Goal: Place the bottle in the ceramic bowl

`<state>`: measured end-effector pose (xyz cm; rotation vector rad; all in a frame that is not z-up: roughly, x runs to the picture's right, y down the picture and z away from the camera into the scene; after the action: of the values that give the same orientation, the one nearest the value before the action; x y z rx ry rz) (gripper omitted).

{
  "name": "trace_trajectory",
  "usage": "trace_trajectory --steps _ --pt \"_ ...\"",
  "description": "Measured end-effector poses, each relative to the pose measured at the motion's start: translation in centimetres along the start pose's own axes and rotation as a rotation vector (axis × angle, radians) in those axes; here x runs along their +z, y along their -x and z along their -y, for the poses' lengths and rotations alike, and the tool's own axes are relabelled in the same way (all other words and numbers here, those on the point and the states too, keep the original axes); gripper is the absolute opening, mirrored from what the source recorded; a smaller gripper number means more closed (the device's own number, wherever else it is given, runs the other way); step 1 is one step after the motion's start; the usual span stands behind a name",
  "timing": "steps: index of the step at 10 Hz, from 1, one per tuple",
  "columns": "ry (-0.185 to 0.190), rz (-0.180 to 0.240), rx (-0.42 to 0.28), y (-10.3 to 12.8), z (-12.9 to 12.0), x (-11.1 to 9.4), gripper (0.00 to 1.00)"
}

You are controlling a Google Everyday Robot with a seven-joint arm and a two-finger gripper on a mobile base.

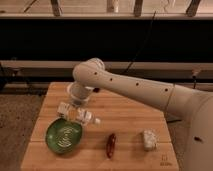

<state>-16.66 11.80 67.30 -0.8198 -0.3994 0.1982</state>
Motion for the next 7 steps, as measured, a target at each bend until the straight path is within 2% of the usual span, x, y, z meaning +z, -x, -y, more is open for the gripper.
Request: trace_trajectory --steps 3,7 --pt "0.0 0.014 -0.024 0.2 -1.3 2.4 0.11" --pt "0.002 0.023 -0.045 1.1 -1.8 4.1 0.11"
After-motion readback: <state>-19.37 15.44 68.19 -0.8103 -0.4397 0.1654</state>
